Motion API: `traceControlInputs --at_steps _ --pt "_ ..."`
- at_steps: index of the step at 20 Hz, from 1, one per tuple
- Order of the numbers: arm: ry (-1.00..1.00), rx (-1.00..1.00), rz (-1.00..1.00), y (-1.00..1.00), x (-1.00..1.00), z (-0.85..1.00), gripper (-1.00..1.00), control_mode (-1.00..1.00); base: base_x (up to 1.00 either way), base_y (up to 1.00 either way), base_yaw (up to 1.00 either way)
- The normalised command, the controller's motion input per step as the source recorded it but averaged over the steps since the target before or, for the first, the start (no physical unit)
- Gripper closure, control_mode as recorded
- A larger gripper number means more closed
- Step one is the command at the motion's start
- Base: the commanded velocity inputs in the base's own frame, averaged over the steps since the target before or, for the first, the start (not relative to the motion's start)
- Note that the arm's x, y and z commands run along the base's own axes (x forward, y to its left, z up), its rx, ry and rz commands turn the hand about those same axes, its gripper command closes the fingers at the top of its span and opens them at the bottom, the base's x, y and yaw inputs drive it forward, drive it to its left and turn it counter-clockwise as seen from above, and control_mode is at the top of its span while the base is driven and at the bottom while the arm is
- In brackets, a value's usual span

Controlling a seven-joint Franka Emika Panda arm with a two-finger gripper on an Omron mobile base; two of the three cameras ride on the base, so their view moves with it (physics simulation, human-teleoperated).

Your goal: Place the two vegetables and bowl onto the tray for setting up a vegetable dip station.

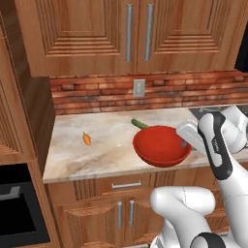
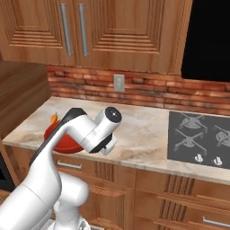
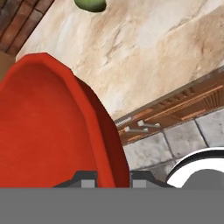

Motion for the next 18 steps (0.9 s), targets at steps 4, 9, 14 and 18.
traceControlInputs --at_steps 4,9,14,18 --pt "0.0 0.0 0.0 0.0 0.0 0.0 1.0 1.0 -0.07 -0.56 0.0" --pt "0.0 0.0 0.0 0.0 0.0 0.0 1.0 1.0 -0.07 -0.6 0.0" --pt "0.0 0.0 0.0 0.0 0.0 0.0 1.0 1.0 -0.03 -0.62 0.0" --pt "0.0 0.0 0.0 0.0 0.0 0.0 1.0 1.0 -0.01 -0.63 0.0"
